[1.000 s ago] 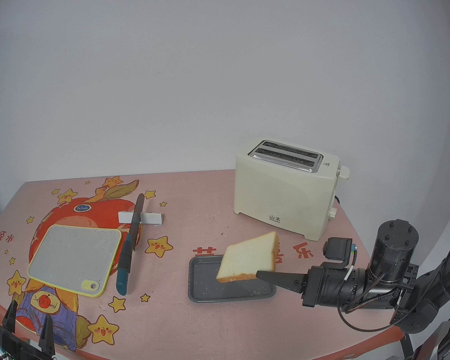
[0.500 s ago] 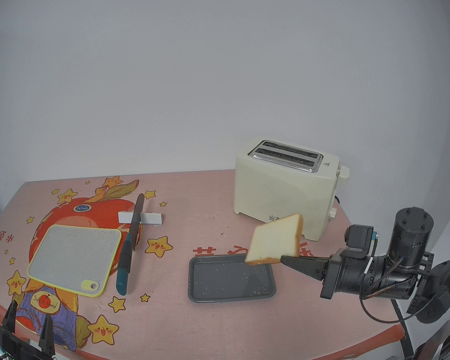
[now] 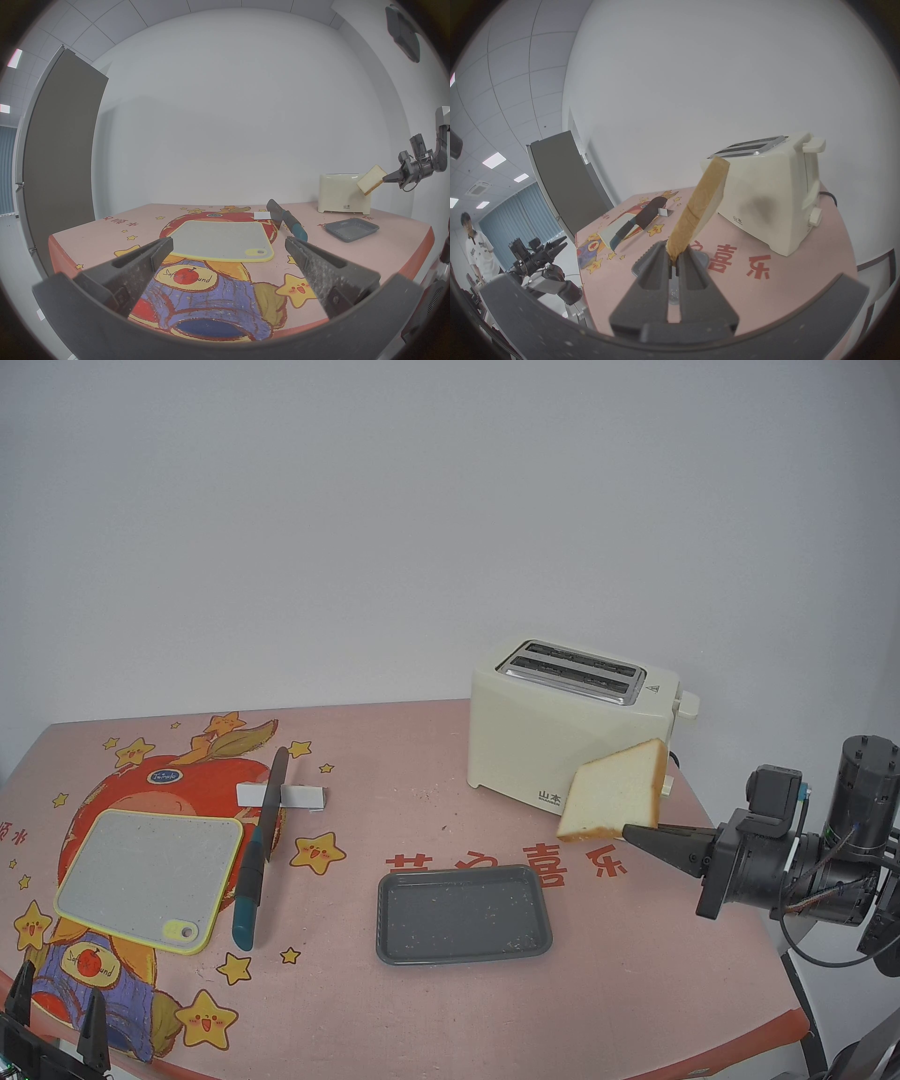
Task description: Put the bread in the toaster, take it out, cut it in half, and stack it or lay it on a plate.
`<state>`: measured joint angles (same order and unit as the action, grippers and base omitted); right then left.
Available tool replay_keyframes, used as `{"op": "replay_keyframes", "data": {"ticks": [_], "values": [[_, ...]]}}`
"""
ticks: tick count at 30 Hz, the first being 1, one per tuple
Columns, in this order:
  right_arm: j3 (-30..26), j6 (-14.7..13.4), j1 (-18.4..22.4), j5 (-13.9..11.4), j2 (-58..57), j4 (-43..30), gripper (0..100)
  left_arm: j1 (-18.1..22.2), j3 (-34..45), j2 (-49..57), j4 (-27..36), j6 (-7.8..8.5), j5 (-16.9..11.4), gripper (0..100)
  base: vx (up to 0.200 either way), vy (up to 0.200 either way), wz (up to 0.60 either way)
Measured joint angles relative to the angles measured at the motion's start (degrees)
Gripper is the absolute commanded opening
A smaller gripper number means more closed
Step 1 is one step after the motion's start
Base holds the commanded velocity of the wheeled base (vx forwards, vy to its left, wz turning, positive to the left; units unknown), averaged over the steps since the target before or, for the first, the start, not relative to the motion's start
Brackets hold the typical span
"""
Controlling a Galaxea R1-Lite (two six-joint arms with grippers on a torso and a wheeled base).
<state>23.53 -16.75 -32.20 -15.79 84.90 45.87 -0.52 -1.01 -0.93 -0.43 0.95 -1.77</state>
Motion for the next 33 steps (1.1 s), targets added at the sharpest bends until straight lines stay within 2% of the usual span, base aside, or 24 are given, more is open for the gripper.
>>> {"op": "replay_keyframes", "data": {"ticks": [4,9,13,16,21,24,28,33], "values": [[-0.1,3.5,0.1,-0.4,-1.6,-1.1,0,0.0,0.0,0.0,0.0,0.0,0.0,100,0.0,0.0,0.0],[-1.2,5.4,0.1,-1.5,-2.8,-1.3,0,0.0,0.0,0.0,0.0,0.0,0.0,100,0.0,0.0,0.0],[-1.6,8.5,1.0,-2.8,-3.1,-1.3,0,0.0,0.0,0.0,0.0,0.0,0.0,100,0.0,0.0,0.0],[-1.6,9.4,1.7,-3.8,-3.2,-1.3,0,0.0,0.0,0.0,0.0,0.0,0.0,100,0.0,0.0,0.0],[-2.5,9.8,1.9,-10.1,-4.3,-1.3,0,0.0,0.0,0.0,0.0,-0.02,0.0,100,0.0,0.0,0.0],[-3.3,10.8,2.0,-11.4,-5.4,-1.4,0,0.0,0.0,0.0,0.0,-0.02,0.0,100,0.0,0.0,0.0],[-3.9,13.9,2.6,-11.7,-6.4,-1.4,0,0.0,0.0,0.0,0.0,-0.02,0.0,100,0.0,0.0,0.0],[-4.2,20.1,4.7,-11.8,-6.6,-1.5,0,0.0,0.0,0.0,0.0,0.0,0.0,100,0.0,0.0,0.0]]}}
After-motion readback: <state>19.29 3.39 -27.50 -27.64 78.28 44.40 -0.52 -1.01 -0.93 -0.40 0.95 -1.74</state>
